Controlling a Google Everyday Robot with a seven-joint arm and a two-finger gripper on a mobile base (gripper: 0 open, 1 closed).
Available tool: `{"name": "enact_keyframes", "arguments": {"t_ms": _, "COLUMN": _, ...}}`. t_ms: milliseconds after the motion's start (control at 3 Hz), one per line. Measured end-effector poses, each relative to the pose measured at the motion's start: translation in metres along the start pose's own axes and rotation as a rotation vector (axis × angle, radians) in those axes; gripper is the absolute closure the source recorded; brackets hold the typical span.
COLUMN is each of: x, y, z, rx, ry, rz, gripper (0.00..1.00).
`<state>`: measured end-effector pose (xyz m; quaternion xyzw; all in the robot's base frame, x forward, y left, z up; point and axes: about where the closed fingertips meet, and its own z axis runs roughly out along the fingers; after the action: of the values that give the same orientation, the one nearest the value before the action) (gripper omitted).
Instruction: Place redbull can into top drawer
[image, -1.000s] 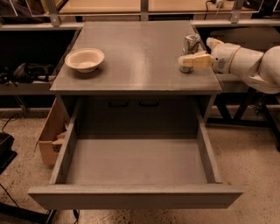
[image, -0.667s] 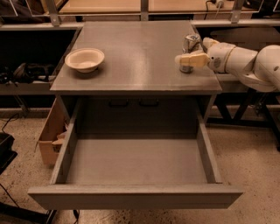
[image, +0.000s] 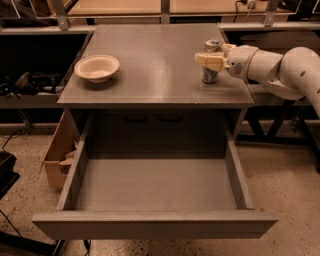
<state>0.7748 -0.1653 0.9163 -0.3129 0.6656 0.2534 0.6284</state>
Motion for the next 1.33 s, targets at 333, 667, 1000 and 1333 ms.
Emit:
{"name": "enact_keyframes", "arguments": {"t_ms": 333, "x": 0.0, "y": 0.0, "z": 0.0, "rx": 0.0, "ry": 0.0, "rz": 0.0, "gripper": 0.72}}
{"name": "enact_keyframes", "arguments": {"t_ms": 667, "x": 0.0, "y": 0.0, "z": 0.0, "rx": 0.0, "ry": 0.0, "rz": 0.0, "gripper": 0.95}}
{"name": "enact_keyframes", "arguments": {"t_ms": 1000, "x": 0.0, "y": 0.0, "z": 0.0, "rx": 0.0, "ry": 0.0, "rz": 0.0, "gripper": 1.0}}
{"name": "enact_keyframes", "arguments": {"t_ms": 1333, "x": -0.022, "y": 0.016, "z": -0.006, "rx": -0.018, "ry": -0.034, "rz": -0.017, "gripper": 1.0}}
